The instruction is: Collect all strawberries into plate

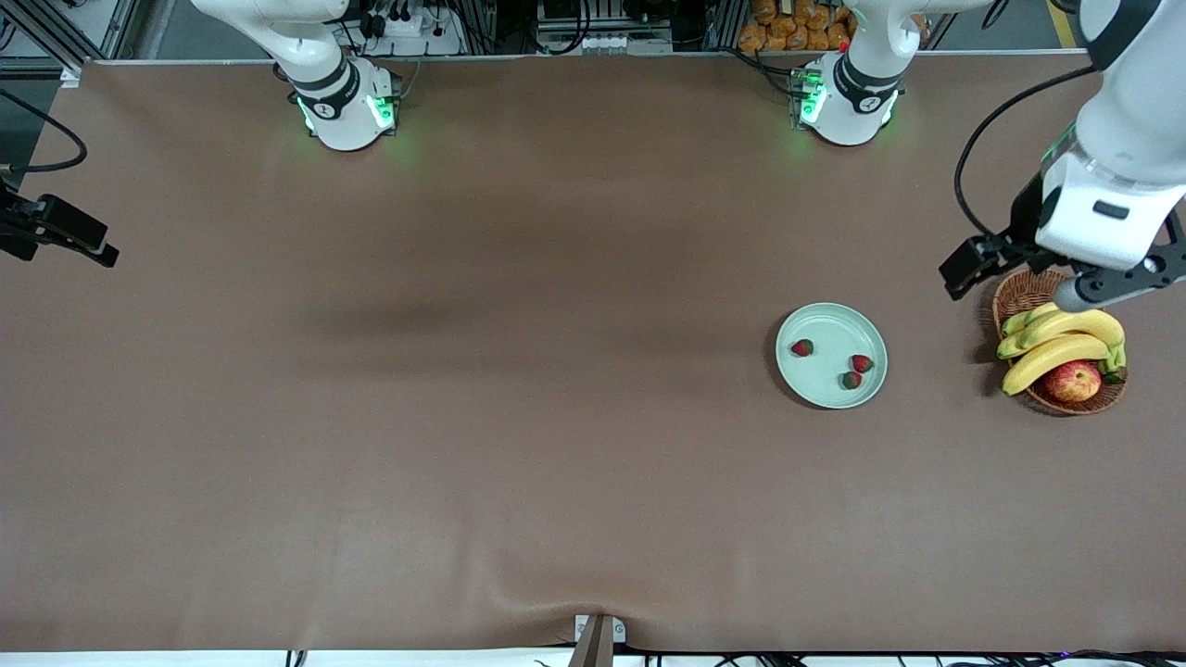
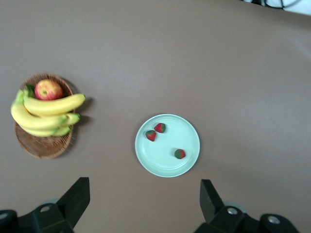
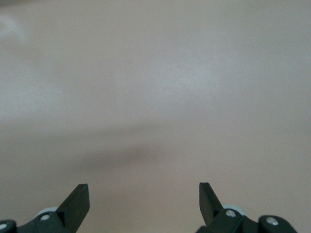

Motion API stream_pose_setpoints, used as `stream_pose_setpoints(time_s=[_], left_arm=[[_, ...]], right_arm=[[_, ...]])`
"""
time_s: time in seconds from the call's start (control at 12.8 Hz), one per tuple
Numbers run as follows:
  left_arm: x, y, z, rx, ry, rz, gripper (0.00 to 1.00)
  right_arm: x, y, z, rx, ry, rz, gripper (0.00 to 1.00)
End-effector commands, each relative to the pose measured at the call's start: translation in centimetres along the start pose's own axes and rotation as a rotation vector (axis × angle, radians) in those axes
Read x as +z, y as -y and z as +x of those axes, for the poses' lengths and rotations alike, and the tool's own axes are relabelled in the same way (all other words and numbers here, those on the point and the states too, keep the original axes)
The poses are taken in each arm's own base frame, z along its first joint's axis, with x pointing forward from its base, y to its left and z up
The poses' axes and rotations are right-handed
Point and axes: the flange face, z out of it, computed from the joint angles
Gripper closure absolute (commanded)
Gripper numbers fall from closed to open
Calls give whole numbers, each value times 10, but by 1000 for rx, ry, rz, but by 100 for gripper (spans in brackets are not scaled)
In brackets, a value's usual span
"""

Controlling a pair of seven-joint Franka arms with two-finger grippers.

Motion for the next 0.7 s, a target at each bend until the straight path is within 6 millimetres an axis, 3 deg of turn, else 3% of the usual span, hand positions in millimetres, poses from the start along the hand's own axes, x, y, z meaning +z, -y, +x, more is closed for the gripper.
stream_pose_setpoints(time_s=[0.0, 0.16, 0.63], left_arm=[[-7, 37, -2, 128, 8, -8, 0], [-4, 67, -6, 165, 34, -55, 0], [-7, 58, -14, 239, 58, -70, 0]], right_arm=[[-8, 1, 1, 2, -5, -1, 0], [-8, 1, 1, 2, -3, -1, 0], [-6, 2, 1, 0, 0, 0, 0]])
